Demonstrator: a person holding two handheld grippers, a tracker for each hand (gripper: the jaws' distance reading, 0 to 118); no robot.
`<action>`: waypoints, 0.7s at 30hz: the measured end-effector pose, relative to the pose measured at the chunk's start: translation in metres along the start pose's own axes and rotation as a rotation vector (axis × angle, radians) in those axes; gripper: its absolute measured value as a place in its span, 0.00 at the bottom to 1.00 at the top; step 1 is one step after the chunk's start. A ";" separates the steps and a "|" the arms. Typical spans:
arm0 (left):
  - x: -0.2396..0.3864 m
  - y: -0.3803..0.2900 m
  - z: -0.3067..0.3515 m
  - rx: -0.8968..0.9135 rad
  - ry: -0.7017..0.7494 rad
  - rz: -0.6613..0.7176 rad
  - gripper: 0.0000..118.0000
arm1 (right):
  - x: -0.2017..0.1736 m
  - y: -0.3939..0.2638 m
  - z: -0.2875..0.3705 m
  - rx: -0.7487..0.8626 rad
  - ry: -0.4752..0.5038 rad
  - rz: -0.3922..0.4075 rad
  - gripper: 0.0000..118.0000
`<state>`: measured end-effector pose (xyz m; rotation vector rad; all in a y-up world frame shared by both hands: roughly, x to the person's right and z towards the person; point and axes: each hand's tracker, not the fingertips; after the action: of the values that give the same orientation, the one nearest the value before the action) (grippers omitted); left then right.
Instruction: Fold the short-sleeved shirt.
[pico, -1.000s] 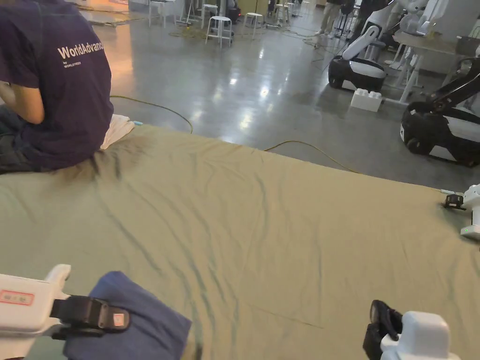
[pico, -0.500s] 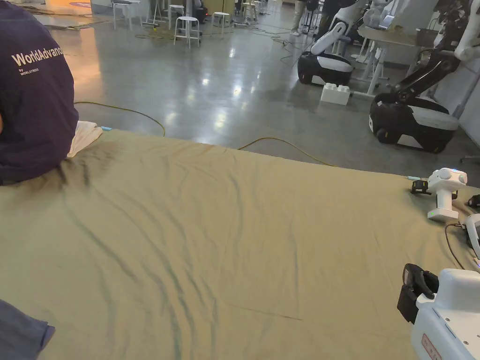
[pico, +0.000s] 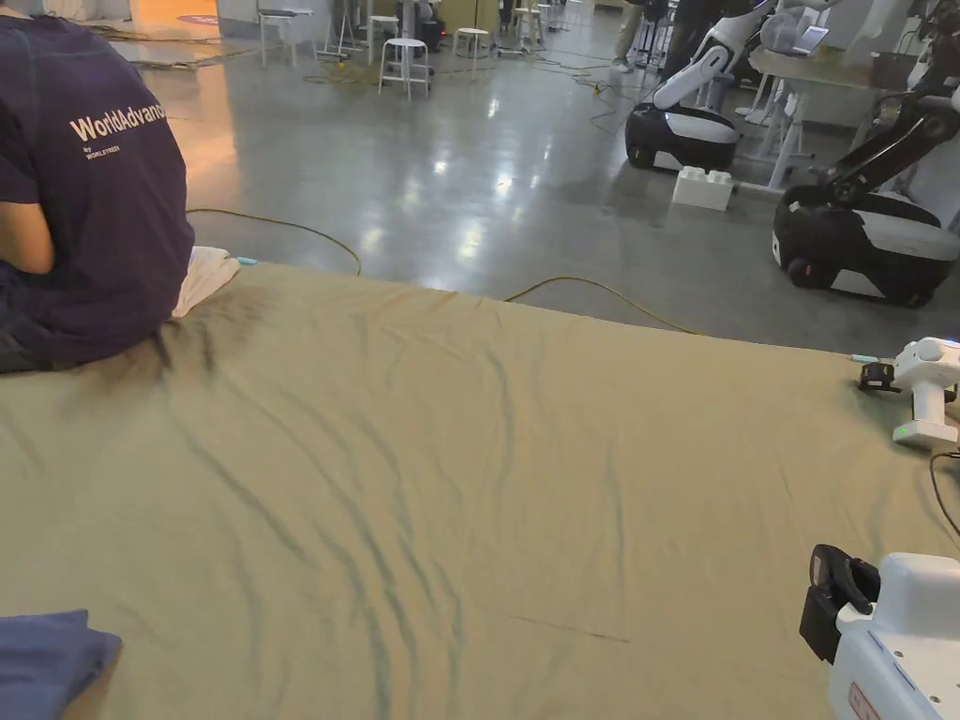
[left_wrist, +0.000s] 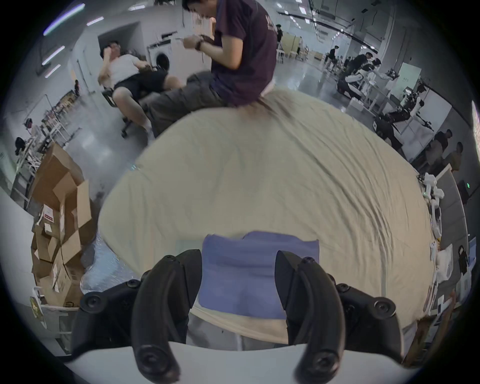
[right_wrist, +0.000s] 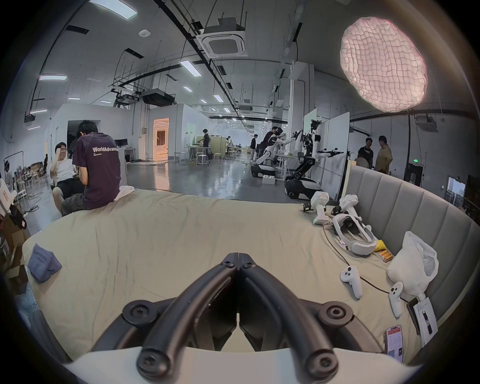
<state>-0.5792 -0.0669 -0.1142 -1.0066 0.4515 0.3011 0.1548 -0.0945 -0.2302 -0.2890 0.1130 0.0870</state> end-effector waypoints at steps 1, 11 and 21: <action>0.004 -0.003 0.006 0.031 -0.008 0.010 0.55 | -0.001 0.000 0.000 -0.002 0.002 -0.002 0.00; 0.131 -0.077 -0.008 0.198 -0.398 -0.060 0.55 | -0.007 -0.008 0.000 -0.008 0.025 -0.040 0.00; 0.299 -0.114 -0.017 0.521 -0.397 -0.250 0.53 | -0.020 -0.004 0.002 0.032 0.008 -0.078 0.00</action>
<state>-0.2728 -0.1282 -0.1852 -0.4668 0.0302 0.1391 0.1355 -0.0996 -0.2244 -0.2619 0.1104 0.0063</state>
